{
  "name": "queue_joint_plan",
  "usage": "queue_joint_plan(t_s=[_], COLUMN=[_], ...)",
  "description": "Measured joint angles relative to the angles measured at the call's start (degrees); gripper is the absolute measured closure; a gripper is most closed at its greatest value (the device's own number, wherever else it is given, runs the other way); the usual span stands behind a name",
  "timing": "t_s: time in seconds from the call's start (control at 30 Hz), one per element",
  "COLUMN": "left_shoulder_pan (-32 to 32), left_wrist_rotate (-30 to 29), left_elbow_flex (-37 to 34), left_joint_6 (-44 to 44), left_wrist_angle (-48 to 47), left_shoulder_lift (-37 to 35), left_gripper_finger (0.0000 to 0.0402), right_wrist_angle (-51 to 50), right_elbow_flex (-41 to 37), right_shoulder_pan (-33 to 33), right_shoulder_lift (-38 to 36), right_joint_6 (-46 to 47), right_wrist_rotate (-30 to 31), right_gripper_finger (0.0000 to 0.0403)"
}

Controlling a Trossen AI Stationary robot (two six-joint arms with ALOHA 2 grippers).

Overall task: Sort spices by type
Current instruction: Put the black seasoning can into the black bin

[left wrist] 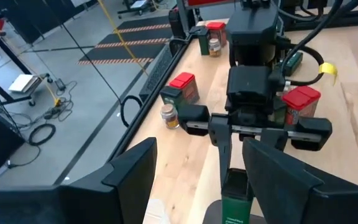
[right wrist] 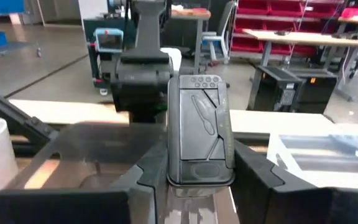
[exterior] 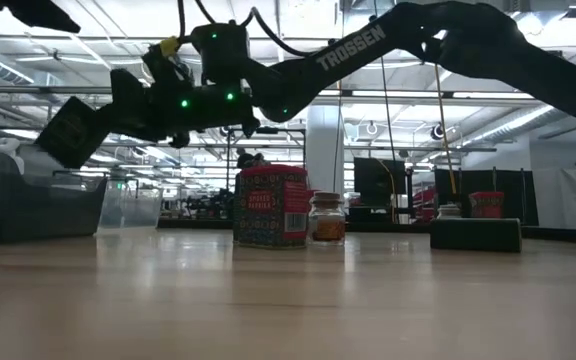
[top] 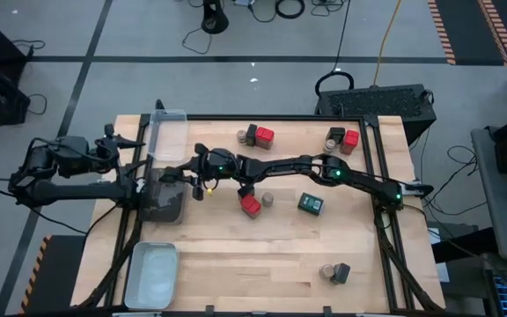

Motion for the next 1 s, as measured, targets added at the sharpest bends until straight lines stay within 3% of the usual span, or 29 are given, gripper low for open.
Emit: queue_joint_plan(t_s=[1.0], left_shoulder_pan=[0.0], left_wrist_rotate=[0.0], left_elbow_flex=[-0.1], left_joint_6=[-1.5], left_wrist_angle=[0.0], left_shoulder_lift=[0.0], left_gripper_finger=[0.0158], right_wrist_angle=[-7.6], right_elbow_flex=[0.0], right_shoulder_pan=[0.3], right_shoulder_lift=[0.0], right_joint_6=[-0.9], right_wrist_rotate=[0.1], right_gripper_finger=[0.0291])
